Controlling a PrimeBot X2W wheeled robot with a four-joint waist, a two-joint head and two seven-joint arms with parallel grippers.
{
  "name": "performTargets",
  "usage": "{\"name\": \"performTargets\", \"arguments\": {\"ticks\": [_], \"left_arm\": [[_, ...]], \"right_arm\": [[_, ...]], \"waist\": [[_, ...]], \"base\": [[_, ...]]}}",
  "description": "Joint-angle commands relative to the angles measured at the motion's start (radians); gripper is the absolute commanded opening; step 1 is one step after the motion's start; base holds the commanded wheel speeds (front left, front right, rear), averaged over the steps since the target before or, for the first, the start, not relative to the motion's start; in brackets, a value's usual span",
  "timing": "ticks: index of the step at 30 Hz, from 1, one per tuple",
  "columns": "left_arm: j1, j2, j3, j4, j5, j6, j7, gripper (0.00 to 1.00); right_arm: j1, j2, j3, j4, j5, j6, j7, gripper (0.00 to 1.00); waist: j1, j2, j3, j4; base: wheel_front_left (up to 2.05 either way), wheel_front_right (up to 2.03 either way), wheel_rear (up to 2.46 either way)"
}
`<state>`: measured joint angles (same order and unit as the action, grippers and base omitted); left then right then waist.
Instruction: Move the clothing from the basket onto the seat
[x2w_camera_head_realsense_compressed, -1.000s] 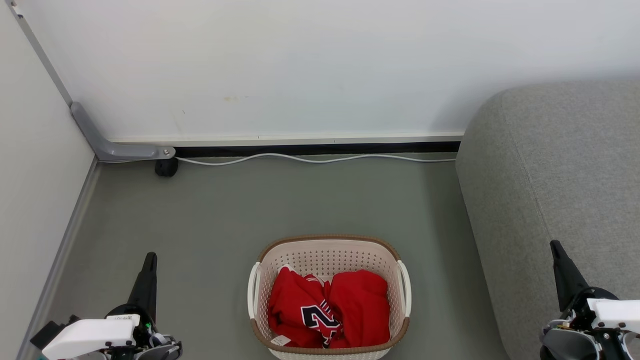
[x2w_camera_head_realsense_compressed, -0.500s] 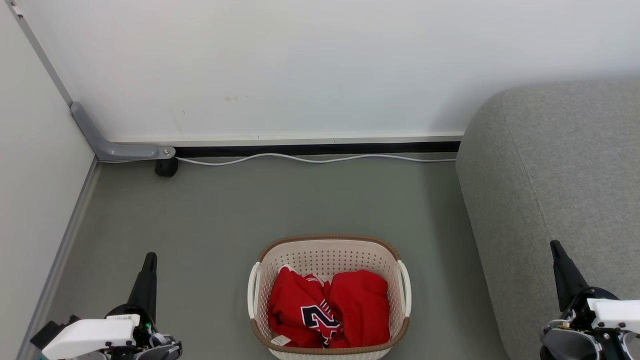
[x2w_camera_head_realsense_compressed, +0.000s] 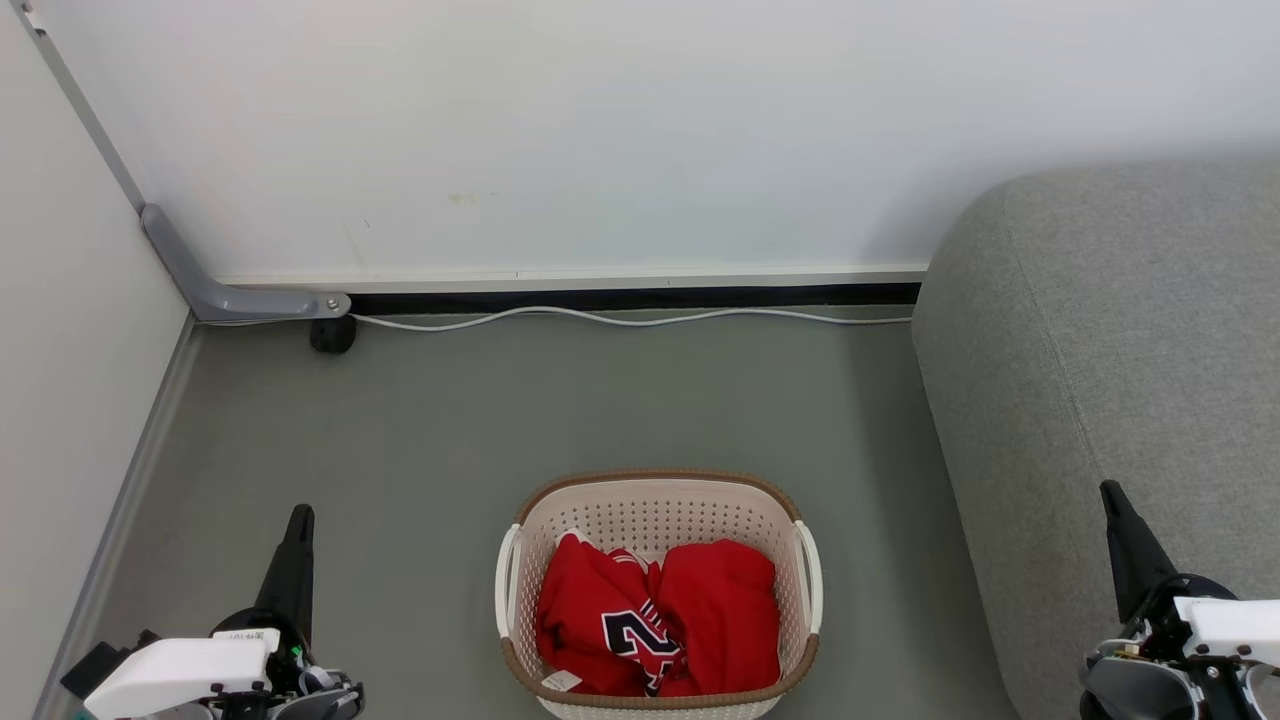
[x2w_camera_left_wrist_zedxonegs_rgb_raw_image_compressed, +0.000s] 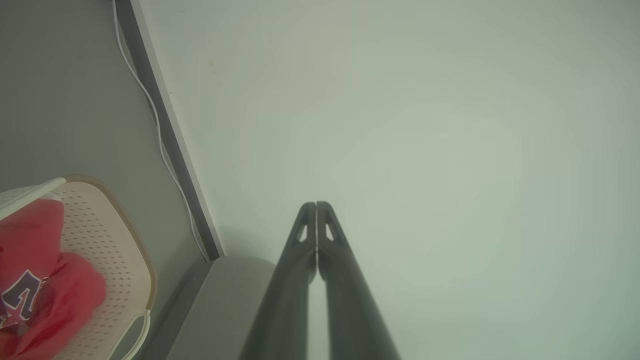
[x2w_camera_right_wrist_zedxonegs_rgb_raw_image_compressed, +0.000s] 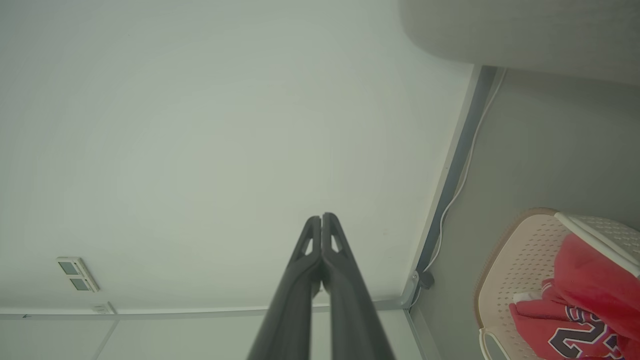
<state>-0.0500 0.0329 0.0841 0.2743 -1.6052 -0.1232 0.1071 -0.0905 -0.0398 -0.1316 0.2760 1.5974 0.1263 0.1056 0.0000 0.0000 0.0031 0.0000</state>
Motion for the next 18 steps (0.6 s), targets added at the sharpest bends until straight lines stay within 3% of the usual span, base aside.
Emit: {"name": "performTargets", "arguments": {"ticks": [1,6,7,14,18], "left_arm": [[-0.058,0.017,0.029,-0.030,-0.004,-0.007,0.006,0.00],[-0.058,0.017,0.029,-0.030,-0.004,-0.007,0.006,0.00],[0.000,0.000,0.000,0.000,0.000,0.000,0.000,1.00],[0.017,-0.014,-0.004,0.037,0.000,0.001,-0.006,1.00],[0.004,-0.013,-0.010,0.041,-0.002,0.001,-0.016,1.00]], "right_arm": [[-0.017,-0.010,0.018,-0.031,0.012,0.004,0.007,0.00],[-0.017,-0.010,0.018,-0.031,0.012,0.004,0.007,0.00],[0.000,0.000,0.000,0.000,0.000,0.000,0.000,1.00],[0.013,0.012,0.008,0.035,-0.003,0.000,-0.002,1.00],[0.000,0.010,0.014,0.036,-0.008,0.000,-0.006,1.00]], "waist": [[0.0000,0.0000,0.000,0.000],[0.0000,0.0000,0.000,0.000],[0.0000,0.0000,0.000,0.000],[0.0001,0.0000,0.002,0.000],[0.0022,0.0000,-0.001,0.000]], "base": [[0.00,0.00,0.00],[0.00,0.00,0.00],[0.00,0.00,0.00],[0.00,0.00,0.00],[0.00,0.00,0.00]]}}
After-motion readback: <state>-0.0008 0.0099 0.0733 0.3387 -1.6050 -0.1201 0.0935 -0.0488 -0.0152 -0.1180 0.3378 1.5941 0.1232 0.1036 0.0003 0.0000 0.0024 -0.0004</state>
